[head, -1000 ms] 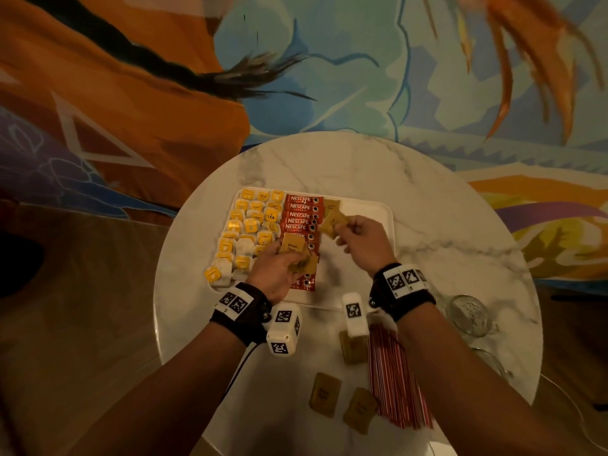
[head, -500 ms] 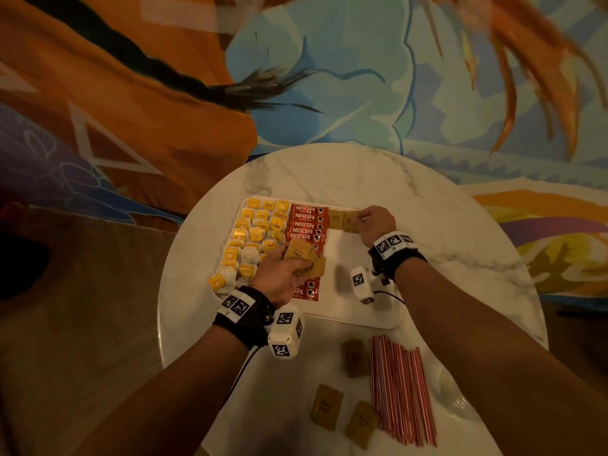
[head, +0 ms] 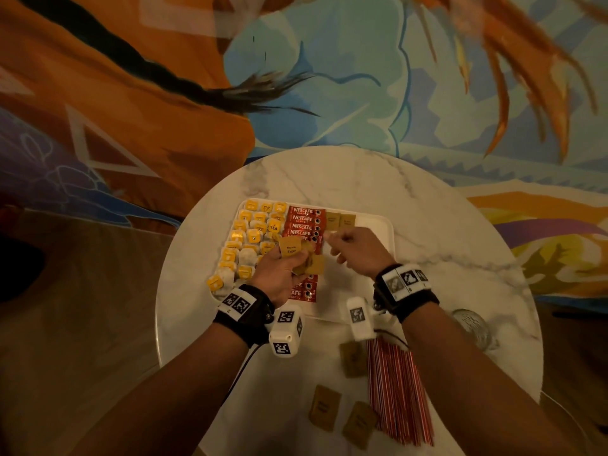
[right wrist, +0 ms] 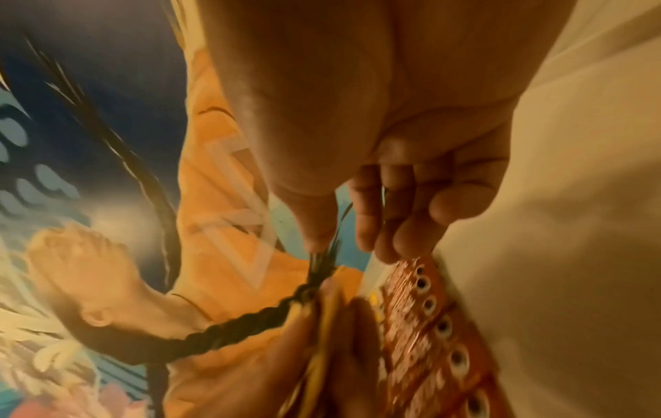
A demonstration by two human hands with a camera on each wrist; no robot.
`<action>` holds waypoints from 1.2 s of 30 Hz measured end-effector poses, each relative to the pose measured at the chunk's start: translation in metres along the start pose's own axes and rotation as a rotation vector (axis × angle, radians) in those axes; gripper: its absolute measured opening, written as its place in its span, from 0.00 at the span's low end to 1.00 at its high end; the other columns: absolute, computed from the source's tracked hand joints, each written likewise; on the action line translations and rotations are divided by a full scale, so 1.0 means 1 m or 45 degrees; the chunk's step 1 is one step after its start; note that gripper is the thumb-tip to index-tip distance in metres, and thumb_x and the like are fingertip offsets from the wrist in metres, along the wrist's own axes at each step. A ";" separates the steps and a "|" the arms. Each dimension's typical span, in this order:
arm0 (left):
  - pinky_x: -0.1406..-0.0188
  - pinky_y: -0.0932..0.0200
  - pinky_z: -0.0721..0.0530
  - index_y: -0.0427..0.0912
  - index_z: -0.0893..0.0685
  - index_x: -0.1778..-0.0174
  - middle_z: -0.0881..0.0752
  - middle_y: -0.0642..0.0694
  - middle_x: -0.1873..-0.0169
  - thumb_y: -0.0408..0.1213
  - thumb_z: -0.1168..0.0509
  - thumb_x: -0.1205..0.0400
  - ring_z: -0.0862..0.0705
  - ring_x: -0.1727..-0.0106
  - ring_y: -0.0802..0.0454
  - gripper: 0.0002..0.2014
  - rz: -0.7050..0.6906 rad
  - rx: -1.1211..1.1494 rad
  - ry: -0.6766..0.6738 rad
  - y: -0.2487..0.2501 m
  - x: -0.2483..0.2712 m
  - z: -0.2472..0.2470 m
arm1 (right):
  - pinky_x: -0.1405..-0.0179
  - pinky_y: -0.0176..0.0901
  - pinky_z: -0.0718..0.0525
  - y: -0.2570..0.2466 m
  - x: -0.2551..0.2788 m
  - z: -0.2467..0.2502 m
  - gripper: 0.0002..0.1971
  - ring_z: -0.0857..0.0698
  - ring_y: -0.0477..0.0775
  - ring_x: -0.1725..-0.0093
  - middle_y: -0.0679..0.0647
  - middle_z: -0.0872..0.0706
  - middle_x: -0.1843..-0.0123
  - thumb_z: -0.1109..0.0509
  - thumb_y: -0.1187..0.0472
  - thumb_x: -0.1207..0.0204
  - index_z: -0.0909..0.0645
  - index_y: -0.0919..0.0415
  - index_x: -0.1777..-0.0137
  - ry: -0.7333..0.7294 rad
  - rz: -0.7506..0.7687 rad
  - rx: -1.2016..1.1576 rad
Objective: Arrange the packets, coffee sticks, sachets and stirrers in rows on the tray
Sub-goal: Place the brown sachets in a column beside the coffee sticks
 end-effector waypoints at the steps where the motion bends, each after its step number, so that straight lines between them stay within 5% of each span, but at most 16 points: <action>1: 0.41 0.46 0.15 0.43 0.14 0.39 0.09 0.43 0.43 0.29 0.35 0.14 0.11 0.41 0.44 0.10 -0.008 -0.007 0.004 0.001 0.001 -0.001 | 0.67 0.35 0.20 -0.002 0.009 -0.006 0.17 0.11 0.45 0.65 0.48 0.09 0.60 0.30 0.40 0.20 0.12 0.55 0.53 -0.036 0.010 -0.039; 7: 0.58 0.53 0.11 0.39 0.15 0.36 0.08 0.43 0.45 0.28 0.36 0.14 0.09 0.47 0.46 0.12 -0.013 0.042 0.009 0.003 0.004 -0.006 | 0.71 0.28 0.22 0.008 0.030 -0.030 0.10 0.14 0.40 0.70 0.52 0.11 0.64 0.22 0.60 0.23 0.15 0.60 0.44 -0.131 0.039 -0.182; 10: 0.54 0.50 0.11 0.36 0.17 0.32 0.10 0.37 0.40 0.27 0.35 0.15 0.10 0.43 0.41 0.15 0.008 0.047 0.044 0.003 0.005 -0.001 | 0.71 0.27 0.22 0.012 0.035 -0.028 0.08 0.16 0.39 0.72 0.54 0.11 0.64 0.24 0.65 0.22 0.13 0.62 0.44 -0.133 0.030 -0.229; 14: 0.50 0.48 0.11 0.35 0.18 0.30 0.12 0.34 0.36 0.26 0.33 0.16 0.11 0.39 0.40 0.17 0.017 0.089 0.061 0.002 0.004 0.004 | 0.72 0.26 0.22 0.016 0.040 -0.017 0.05 0.15 0.36 0.72 0.51 0.10 0.63 0.26 0.65 0.21 0.11 0.66 0.50 -0.106 -0.007 -0.226; 17: 0.47 0.48 0.10 0.36 0.16 0.34 0.11 0.36 0.38 0.26 0.33 0.17 0.10 0.42 0.41 0.15 0.026 0.156 0.021 0.005 0.004 0.003 | 0.68 0.29 0.21 0.021 0.036 -0.001 0.03 0.16 0.36 0.69 0.48 0.10 0.61 0.25 0.63 0.22 0.10 0.59 0.55 0.011 -0.043 -0.234; 20: 0.41 0.45 0.12 0.37 0.16 0.35 0.12 0.35 0.38 0.25 0.33 0.17 0.11 0.40 0.39 0.15 0.041 0.198 0.024 0.007 0.003 0.006 | 0.61 0.36 0.19 0.028 0.023 0.014 0.06 0.14 0.41 0.63 0.48 0.07 0.58 0.27 0.64 0.23 0.09 0.55 0.57 0.175 -0.087 -0.249; 23: 0.46 0.46 0.10 0.37 0.17 0.31 0.12 0.34 0.37 0.25 0.35 0.16 0.11 0.39 0.38 0.17 0.056 0.217 0.032 0.010 0.002 0.008 | 0.54 0.44 0.13 0.038 0.006 0.020 0.07 0.10 0.50 0.57 0.47 0.07 0.58 0.28 0.62 0.24 0.08 0.53 0.59 0.299 -0.170 -0.244; 30: 0.41 0.43 0.11 0.39 0.17 0.34 0.11 0.35 0.39 0.24 0.38 0.15 0.11 0.40 0.37 0.16 0.073 0.216 0.024 0.011 -0.001 0.011 | 0.68 0.42 0.20 0.043 -0.012 0.007 0.10 0.16 0.52 0.67 0.52 0.12 0.69 0.28 0.62 0.24 0.12 0.55 0.66 0.377 -0.353 -0.266; 36: 0.46 0.44 0.11 0.40 0.16 0.35 0.11 0.35 0.40 0.22 0.40 0.15 0.11 0.39 0.37 0.16 0.076 0.235 0.021 0.009 -0.001 0.014 | 0.64 0.46 0.14 0.050 -0.016 -0.006 0.08 0.13 0.53 0.68 0.55 0.09 0.69 0.25 0.61 0.29 0.10 0.61 0.67 0.377 -0.451 -0.277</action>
Point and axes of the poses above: each hand's wrist, its own x-axis away from the middle knuckle, its own z-axis out of the back of the hand, y = z × x, the point moved 9 cm from there along -x, towards the middle knuckle
